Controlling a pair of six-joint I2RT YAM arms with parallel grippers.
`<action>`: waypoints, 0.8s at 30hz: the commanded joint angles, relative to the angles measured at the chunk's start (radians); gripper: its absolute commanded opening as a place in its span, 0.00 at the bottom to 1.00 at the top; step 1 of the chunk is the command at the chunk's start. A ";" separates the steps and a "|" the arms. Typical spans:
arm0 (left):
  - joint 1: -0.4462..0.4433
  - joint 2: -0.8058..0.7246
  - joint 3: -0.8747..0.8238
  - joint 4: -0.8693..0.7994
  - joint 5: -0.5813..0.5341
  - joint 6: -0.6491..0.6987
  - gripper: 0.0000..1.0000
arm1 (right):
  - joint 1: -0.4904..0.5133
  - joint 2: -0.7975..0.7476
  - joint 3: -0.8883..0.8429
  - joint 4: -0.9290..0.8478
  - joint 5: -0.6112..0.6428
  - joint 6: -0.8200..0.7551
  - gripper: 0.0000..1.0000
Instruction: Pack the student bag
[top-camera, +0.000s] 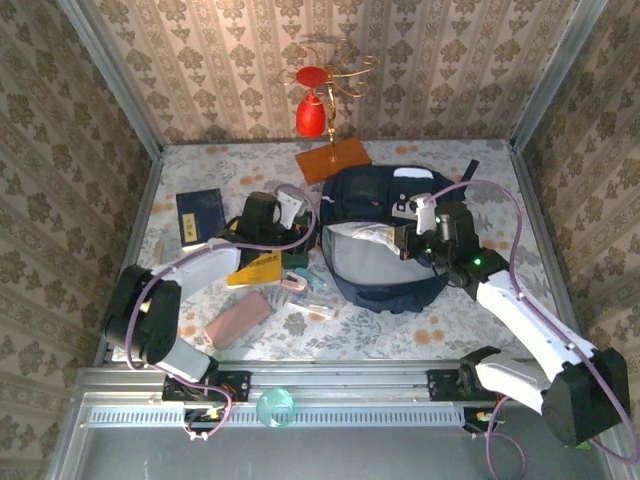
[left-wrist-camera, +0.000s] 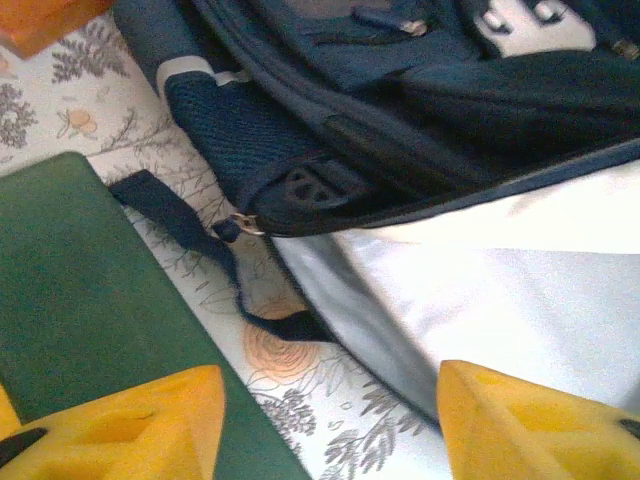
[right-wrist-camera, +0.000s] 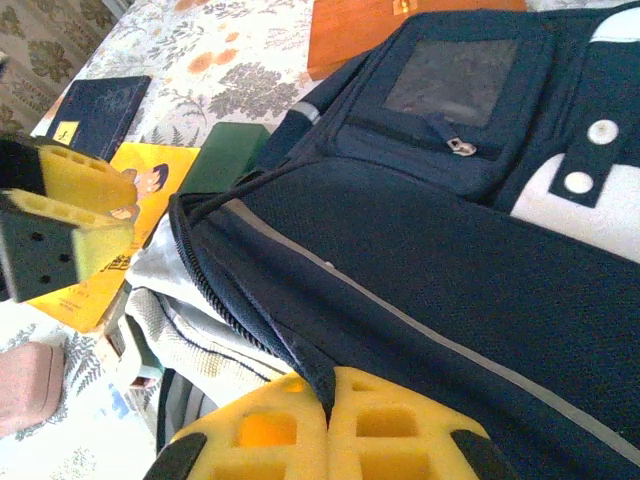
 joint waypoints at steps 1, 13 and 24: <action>-0.068 -0.043 0.016 -0.013 -0.011 0.059 0.66 | 0.041 0.044 0.125 0.031 0.029 -0.025 0.00; -0.162 -0.041 0.145 -0.093 -0.317 0.188 0.86 | 0.067 0.135 0.338 -0.125 -0.002 -0.106 0.00; 0.014 -0.156 -0.030 -0.338 -0.394 -0.244 0.83 | 0.056 0.275 0.443 -0.103 0.050 -0.064 0.00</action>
